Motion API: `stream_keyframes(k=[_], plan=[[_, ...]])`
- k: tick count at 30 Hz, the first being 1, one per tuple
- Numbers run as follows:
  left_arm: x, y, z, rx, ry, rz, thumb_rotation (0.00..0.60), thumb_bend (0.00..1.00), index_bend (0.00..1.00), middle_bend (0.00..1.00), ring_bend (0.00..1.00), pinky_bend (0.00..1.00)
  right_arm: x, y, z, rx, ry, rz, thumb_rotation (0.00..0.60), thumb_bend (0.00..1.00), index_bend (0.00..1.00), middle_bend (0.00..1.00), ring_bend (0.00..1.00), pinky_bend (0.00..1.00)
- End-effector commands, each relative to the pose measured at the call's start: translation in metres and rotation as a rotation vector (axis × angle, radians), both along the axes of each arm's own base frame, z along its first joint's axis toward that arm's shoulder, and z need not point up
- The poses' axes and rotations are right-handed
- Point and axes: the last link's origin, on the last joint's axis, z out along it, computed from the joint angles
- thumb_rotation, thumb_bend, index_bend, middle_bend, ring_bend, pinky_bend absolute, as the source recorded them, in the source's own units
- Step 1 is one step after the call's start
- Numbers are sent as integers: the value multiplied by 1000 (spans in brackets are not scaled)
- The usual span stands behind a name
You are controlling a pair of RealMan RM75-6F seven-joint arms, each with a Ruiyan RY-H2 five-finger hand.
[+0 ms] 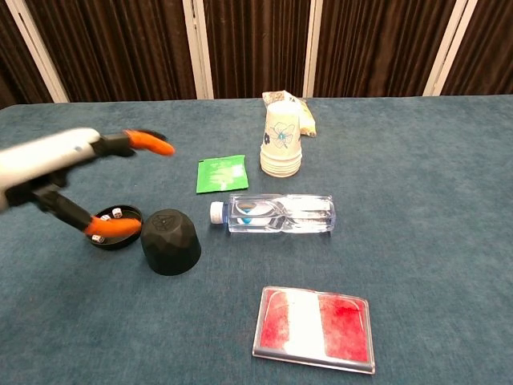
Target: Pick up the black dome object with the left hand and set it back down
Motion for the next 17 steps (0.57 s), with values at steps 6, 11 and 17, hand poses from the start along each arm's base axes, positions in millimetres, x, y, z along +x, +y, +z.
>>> stream_keyframes(k=[6, 11, 17], plan=[[-87, -64, 99, 561, 256, 46, 600, 401, 279, 86, 0, 0, 1, -1, 5, -33, 21, 13, 600, 285, 67, 24, 64, 10], [-118, -74, 115, 614, 338, 188, 600, 408, 308, 108, 0, 0, 0, -1, 8, -72, 83, 10, 600, 284, 67, 24, 64, 11], [-118, -81, 125, 672, 466, 212, 600, 412, 328, 125, 0, 0, 2, -1, 9, -99, 107, 6, 600, 284, 67, 24, 64, 11]])
